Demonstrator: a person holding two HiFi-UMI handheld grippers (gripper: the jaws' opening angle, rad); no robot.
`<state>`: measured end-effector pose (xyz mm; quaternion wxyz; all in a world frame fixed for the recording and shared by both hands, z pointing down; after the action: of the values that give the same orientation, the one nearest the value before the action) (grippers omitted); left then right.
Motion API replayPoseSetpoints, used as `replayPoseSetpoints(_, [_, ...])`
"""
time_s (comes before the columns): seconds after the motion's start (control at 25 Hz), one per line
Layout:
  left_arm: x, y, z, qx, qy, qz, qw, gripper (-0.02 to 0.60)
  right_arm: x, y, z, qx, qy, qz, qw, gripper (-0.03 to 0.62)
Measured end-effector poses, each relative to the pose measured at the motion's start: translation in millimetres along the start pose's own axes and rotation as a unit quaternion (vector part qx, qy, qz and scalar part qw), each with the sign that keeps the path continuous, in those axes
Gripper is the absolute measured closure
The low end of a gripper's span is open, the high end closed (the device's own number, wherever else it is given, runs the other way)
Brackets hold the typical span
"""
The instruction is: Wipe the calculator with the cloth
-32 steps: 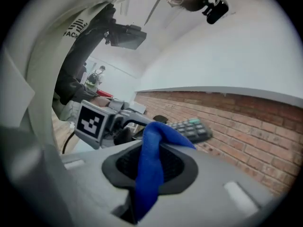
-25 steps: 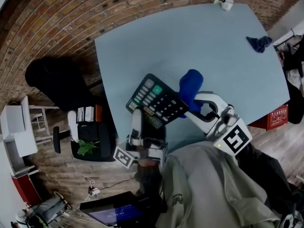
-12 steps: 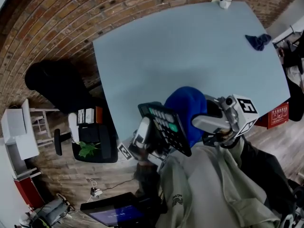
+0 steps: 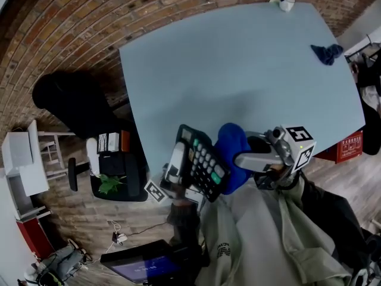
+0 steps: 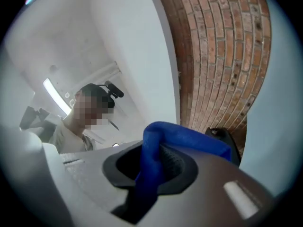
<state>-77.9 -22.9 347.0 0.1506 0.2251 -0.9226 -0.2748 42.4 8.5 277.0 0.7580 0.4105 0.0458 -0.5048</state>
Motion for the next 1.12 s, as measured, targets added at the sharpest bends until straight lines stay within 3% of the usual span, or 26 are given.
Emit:
replayPoseSetpoints(0.12, [1, 2, 0, 0.009, -0.021, -0.011, 0.9997, 0.531, 20, -2, -18, 0.005, 0.041, -0.003, 0.999, 0.522])
replayPoseSetpoints(0.2, [-7, -2, 3, 0.004, -0.027, -0.04, 0.9989, 0.531, 22, -1, -16, -0.009, 0.068, -0.028, 0.997, 0.522])
replayPoseSetpoints(0.44, [-50, -14, 14, -0.039, 0.004, -0.138, 0.9897, 0.531, 31, 6, 26, -0.049, 0.073, -0.031, 0.996, 0.522])
replayPoseSetpoints(0.56, [-61, -10, 4, -0.014, -0.042, -0.186, 0.9815, 0.531, 31, 8, 46, -0.085, 0.084, -0.043, 0.992, 0.522])
replayPoseSetpoints(0.64, [-56, -6, 0, -0.001, -0.052, -0.176, 0.983, 0.531, 28, 9, 44, -0.089, 0.092, -0.06, 0.99, 0.522])
replayPoseSetpoints(0.72, [-42, -5, 0, 0.014, -0.048, -0.135, 0.9895, 0.531, 22, 12, 33, -0.085, 0.115, -0.092, 0.985, 0.522])
replayPoseSetpoints(0.8, [-27, -2, -5, 0.045, -0.074, -0.099, 0.9912, 0.531, 12, 15, 17, -0.088, 0.161, -0.14, 0.973, 0.522])
replayPoseSetpoints(0.88, [-14, 4, -12, 0.085, -0.131, -0.088, 0.9839, 0.531, 7, 16, 5, -0.123, 0.244, -0.186, 0.944, 0.522])
replayPoseSetpoints(0.92, [-9, 8, -16, 0.109, -0.168, -0.09, 0.9756, 0.531, 8, 16, 2, -0.153, 0.303, -0.21, 0.917, 0.522])
replayPoseSetpoints(0.96, [-3, 11, -21, 0.135, -0.209, -0.097, 0.9637, 0.531, 7, 15, 3, -0.184, 0.368, -0.24, 0.88, 0.522])
replayPoseSetpoints(1.04, [1, 12, -29, 0.181, -0.277, -0.108, 0.9374, 0.531, -1, 14, 16, -0.234, 0.476, -0.317, 0.787, 0.522])
replayPoseSetpoints(1.08, [1, 11, -32, 0.195, -0.297, -0.111, 0.9282, 0.531, -11, 14, 26, -0.249, 0.504, -0.358, 0.746, 0.522])
replayPoseSetpoints(1.12, [-2, 10, -35, 0.203, -0.307, -0.11, 0.9234, 0.531, -25, 14, 36, -0.253, 0.519, -0.4, 0.712, 0.522])
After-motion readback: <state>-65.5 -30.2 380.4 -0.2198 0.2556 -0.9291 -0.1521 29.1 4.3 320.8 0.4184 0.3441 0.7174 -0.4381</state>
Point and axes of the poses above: the fingertips, and each gripper's own axes: y backward along the fingers, z to its right, x out of its top, the point moved 1 cm from there along y, backward along the fingers, and after that the axes turned 3 degrees about z, right-handed, at the moved point
